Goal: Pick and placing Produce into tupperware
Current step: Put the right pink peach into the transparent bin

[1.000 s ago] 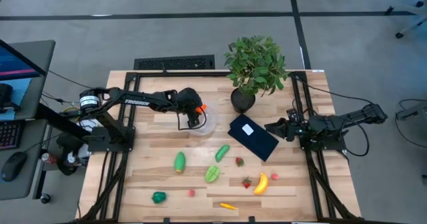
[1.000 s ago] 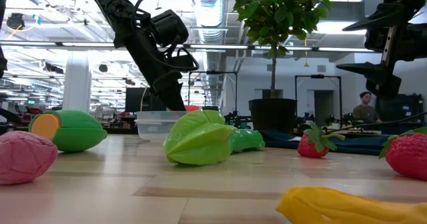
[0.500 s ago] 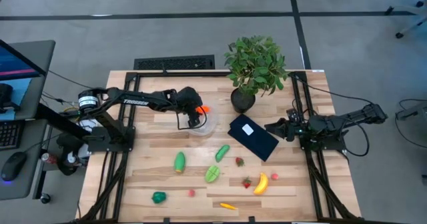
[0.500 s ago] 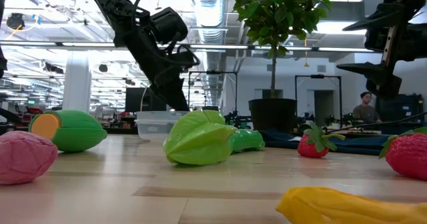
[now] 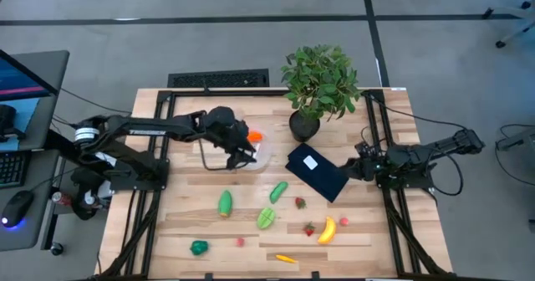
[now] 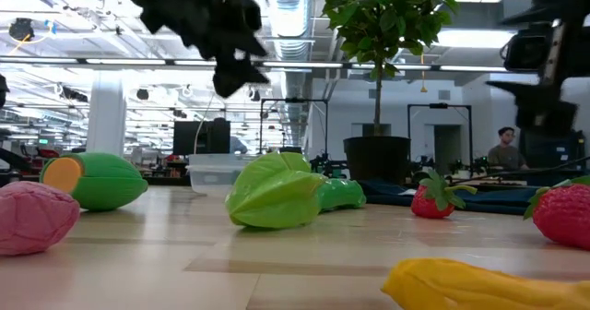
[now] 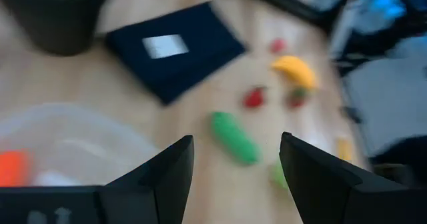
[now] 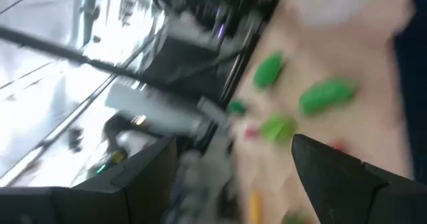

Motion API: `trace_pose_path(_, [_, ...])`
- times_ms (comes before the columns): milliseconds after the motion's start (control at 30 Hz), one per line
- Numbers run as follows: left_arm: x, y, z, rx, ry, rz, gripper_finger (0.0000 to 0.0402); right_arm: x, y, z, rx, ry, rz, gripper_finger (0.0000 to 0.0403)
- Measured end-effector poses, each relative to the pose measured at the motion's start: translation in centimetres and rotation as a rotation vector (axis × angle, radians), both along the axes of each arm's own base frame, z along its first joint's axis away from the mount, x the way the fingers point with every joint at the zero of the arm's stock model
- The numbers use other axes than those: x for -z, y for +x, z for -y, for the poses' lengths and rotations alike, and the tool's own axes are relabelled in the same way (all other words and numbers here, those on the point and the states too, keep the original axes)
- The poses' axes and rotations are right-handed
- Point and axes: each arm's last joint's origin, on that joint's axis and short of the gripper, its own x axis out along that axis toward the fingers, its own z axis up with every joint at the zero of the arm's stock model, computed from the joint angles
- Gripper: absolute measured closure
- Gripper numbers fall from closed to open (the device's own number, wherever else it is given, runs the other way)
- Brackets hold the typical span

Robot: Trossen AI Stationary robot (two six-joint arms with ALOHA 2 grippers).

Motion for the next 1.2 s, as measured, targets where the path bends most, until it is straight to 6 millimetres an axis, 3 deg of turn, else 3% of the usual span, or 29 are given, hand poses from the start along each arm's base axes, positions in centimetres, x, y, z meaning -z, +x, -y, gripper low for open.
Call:
trace_pose_path(167, [-1.5, -1.3, 2.9, 0.037, 0.017, -0.019, 0.0191, -0.8, -0.5, -1.2, -0.123, 0.082, -0.008, 0.0112])
trace_pose_path(400, [-1.7, -2.8, 4.7, -0.035, 0.106, -0.110, 0.0191, -3.4, -1.1, -2.3, -0.150, -0.034, -0.133, 0.0112])
trace_pose_path(700, [-1.3, -3.2, 5.3, -0.051, 0.123, -0.171, 0.0191, -2.1, -2.4, -5.5, -0.319, -0.153, -0.624, 0.0112])
trace_pose_path(1000, [-1.2, -3.3, 5.2, -0.062, 0.162, -0.183, 0.0191, -1.9, -3.2, -9.7, -0.333, -0.258, -0.748, 0.0112])
trace_pose_path(1200, [-1.2, -3.3, 5.2, -0.067, 0.179, -0.182, 0.0191, -1.5, -2.1, -12.3, -0.259, -0.400, -0.842, 0.0112])
